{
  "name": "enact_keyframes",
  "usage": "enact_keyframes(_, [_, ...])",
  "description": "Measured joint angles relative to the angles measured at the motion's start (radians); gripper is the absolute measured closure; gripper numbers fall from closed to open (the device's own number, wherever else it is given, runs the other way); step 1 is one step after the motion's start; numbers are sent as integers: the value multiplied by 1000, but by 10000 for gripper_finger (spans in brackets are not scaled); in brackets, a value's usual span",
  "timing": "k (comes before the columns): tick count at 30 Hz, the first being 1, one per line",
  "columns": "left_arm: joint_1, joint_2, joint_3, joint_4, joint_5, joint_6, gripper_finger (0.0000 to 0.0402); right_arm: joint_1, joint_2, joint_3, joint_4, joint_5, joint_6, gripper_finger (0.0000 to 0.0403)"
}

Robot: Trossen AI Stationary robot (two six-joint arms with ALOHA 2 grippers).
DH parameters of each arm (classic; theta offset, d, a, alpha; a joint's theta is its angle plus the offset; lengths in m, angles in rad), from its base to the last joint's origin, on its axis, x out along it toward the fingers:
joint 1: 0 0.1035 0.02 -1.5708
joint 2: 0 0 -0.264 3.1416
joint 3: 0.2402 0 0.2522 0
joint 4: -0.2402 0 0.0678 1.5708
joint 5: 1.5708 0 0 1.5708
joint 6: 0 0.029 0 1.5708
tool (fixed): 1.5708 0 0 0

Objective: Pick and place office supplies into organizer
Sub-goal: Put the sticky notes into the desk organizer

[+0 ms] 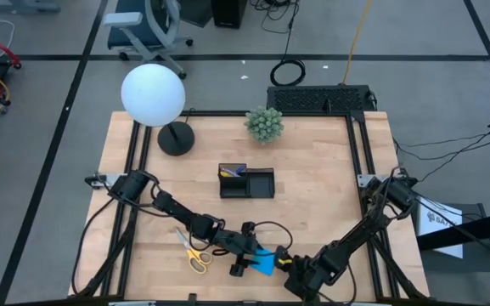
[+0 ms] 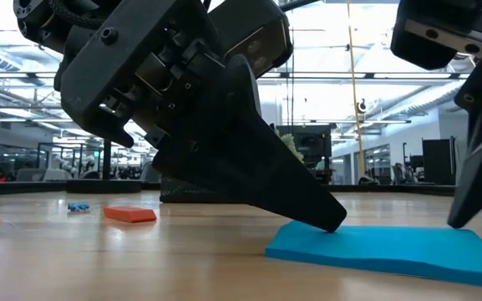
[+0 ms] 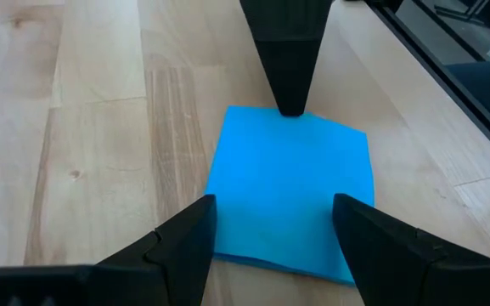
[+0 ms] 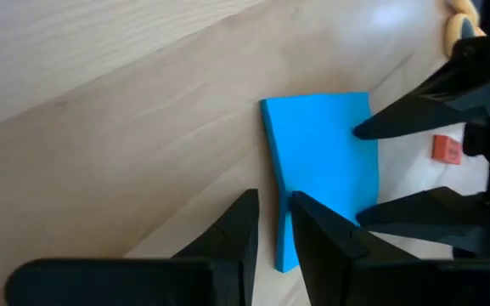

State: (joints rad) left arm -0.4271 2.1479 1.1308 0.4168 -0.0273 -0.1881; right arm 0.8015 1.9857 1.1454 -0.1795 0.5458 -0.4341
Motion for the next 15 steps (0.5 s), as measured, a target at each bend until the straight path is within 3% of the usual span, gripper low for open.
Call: enact_keyframes(15, [0,0,0,4,0,6,158,-51,0,0,47,-11,2,332])
